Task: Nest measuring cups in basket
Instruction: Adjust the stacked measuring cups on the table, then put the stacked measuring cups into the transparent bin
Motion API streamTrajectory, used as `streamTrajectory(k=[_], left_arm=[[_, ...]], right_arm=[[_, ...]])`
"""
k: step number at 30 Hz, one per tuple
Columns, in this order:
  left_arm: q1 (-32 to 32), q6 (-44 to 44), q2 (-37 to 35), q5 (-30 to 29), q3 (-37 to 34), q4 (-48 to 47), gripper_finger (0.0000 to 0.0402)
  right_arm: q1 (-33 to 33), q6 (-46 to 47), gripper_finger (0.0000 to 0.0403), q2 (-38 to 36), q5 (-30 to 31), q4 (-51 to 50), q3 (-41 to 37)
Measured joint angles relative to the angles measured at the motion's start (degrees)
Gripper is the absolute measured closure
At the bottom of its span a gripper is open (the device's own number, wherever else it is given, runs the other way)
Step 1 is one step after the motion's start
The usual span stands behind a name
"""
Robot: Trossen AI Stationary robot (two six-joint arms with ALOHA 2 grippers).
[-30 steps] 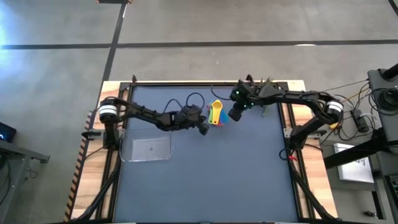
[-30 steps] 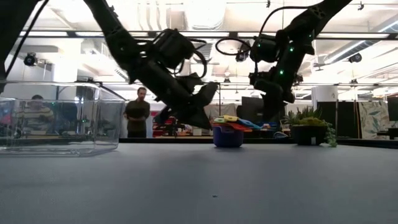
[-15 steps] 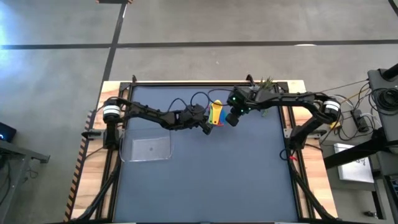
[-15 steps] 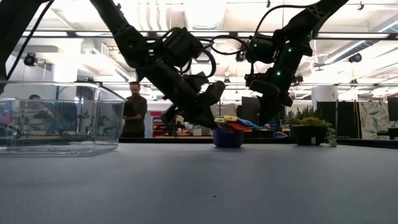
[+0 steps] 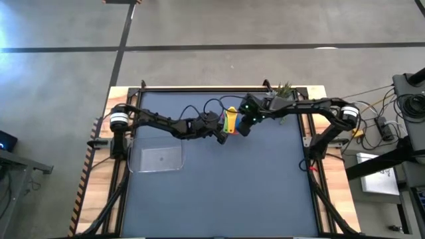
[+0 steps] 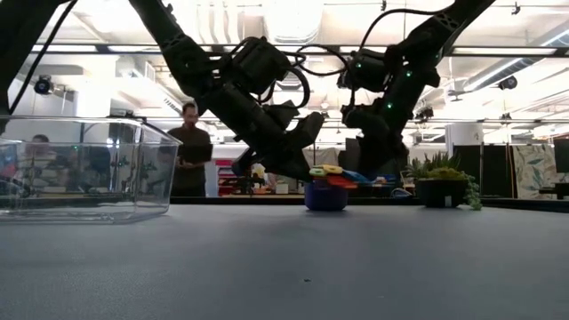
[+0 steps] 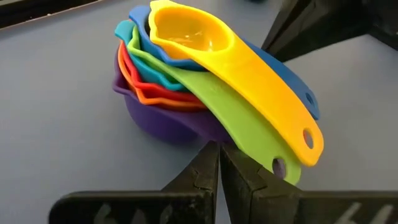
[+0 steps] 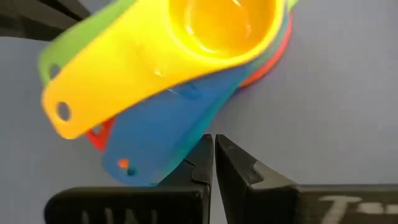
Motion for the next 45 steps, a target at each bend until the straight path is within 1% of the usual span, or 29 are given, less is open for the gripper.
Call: streamTrajectory(k=[13,21,26,28,31,34,36,39,42,44,45], left_arm=[[-0.09,-0.26,0.0,0.03,0.0,0.5,0.0401],[-0.25,1.0,0.0,1.53,0.0,1.8,0.0401],[-0.28,2.58,-0.05,1.56,0.0,-1.23,0.0401],[-0.28,3.9,-0.78,1.49,0.0,-4.11,0.0401],[-0.28,5.17,-3.23,-0.92,-0.18,-8.31,0.0401],[-0.82,5.82,-6.34,-3.96,-1.11,-8.81,0.0401],[-1.42,6.0,-7.83,-4.56,-1.72,-8.93,0.0401],[-1.98,6.05,-9.26,-4.54,-2.21,-8.96,0.0401],[-2.3,6.05,-9.33,-4.28,-2.22,-9.0,0.0401],[-2.43,5.93,-9.33,-1.7,-2.29,-8.93,0.0401],[-2.49,5.9,-9.33,0.51,-2.29,-8.62,0.0401]], right_arm=[[1.63,0.8,0.0394,0.0,-0.64,2.54,0.02],[1.63,1.42,0.0394,0.0,-1.06,5.83,0.02],[1.61,-1.49,0.0394,-0.42,-1.02,3.16,0.02],[1.61,-2.4,0.0394,-1.04,-1.0,2.06,0.02],[1.61,-3.72,0.0394,-2.46,-1.02,0.47,0.02],[1.61,-4.58,0.0394,-4.08,-1.0,-0.03,0.02],[1.61,-4.46,0.0393,-4.88,-1.0,-0.01,0.04],[1.61,-4.64,0.0382,-5.51,-1.05,-0.2,0.04],[1.61,-5.4,0.0358,-6.07,-1.15,-0.9,0.04],[1.65,-5.5,0.0338,-6.79,-1.15,-2.19,0.04],[1.92,-5.97,0.0328,-7.39,-1.14,-3.04,0.03]])
